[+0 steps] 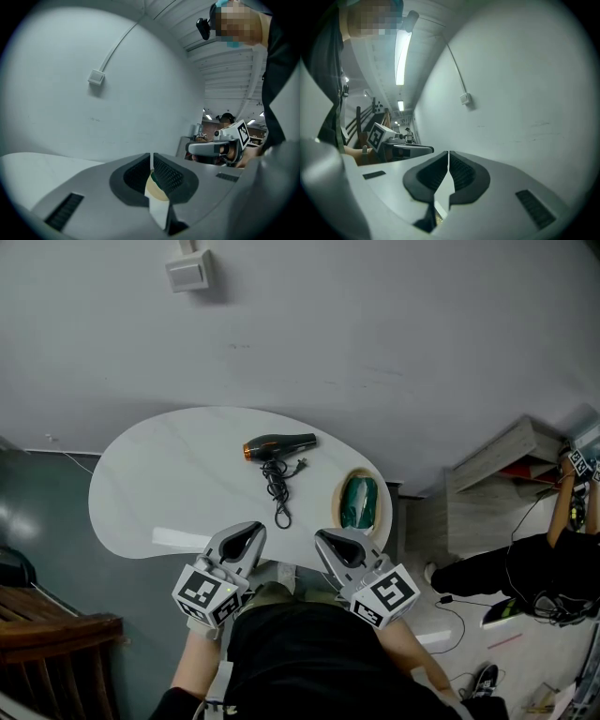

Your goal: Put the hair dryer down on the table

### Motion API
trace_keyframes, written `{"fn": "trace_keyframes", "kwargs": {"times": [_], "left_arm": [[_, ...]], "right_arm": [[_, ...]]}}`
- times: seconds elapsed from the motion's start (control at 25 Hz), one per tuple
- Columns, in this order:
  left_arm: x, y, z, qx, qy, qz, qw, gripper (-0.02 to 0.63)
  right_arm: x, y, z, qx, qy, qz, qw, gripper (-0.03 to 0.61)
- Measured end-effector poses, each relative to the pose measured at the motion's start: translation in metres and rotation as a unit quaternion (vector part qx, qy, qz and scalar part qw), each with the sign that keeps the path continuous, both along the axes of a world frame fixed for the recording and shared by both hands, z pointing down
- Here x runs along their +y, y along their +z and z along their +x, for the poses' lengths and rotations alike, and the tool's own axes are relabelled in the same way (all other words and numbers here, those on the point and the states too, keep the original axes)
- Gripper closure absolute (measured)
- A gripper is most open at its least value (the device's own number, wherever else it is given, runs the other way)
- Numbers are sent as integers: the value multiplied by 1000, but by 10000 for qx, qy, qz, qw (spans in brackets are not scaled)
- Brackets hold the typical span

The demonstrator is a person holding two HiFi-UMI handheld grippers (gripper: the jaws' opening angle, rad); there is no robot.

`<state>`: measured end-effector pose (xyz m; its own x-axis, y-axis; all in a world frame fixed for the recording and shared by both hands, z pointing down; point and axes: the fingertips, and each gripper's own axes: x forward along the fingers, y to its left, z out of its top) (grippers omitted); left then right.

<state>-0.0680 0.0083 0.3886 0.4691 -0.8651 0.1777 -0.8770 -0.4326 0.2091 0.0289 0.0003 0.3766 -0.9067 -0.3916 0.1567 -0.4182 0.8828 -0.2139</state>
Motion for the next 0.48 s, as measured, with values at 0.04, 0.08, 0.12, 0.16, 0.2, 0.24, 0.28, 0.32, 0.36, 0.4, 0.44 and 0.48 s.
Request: {"fn": "trace_keyframes", "kwargs": {"times": [0.04, 0.08, 0.12, 0.16, 0.2, 0.24, 0.28, 0.32, 0.36, 0.4, 0.44, 0.48], "left_arm": [[1, 1, 1, -61, 9, -4, 10000, 603], [1, 3, 3, -128, 24, -1, 9999, 603], [2, 4, 4, -184, 43, 9, 9998, 603], [3, 5, 5, -217, 61, 20, 9997, 602], [3, 6, 6, -222, 71, 18, 9997, 602], [3, 7, 7, -206, 73, 1, 9998, 602], [3, 8, 7, -182, 72, -23, 9998, 602], [4, 9, 8, -160, 70, -46, 9998, 601], [4, 10, 9, -146, 70, -65, 9998, 602], [5, 11, 10, -140, 73, -81, 9998, 603], [5, 12, 12, -138, 81, -99, 9998, 601], [6, 13, 13, -132, 92, -121, 9998, 602]], "right_arm": [[1, -1, 1, 8, 2, 3, 10000, 557], [2, -1, 2, 17, 3, 7, 10000, 557], [3, 0, 2, 25, 1, 16, 10000, 556], [4, 1, 3, 33, -8, 30, 10000, 556], [5, 2, 4, 46, -27, 47, 10000, 556], [6, 3, 5, 74, -47, 59, 9999, 555], [6, 4, 6, 112, -56, 57, 9999, 557], [7, 5, 8, 141, -50, 43, 9999, 557], [7, 7, 10, 151, -37, 20, 9999, 557], [8, 9, 12, 147, -27, -7, 9999, 557], [8, 11, 13, 150, -22, -27, 9999, 557], [9, 11, 15, 174, -23, -36, 9998, 557]]}}
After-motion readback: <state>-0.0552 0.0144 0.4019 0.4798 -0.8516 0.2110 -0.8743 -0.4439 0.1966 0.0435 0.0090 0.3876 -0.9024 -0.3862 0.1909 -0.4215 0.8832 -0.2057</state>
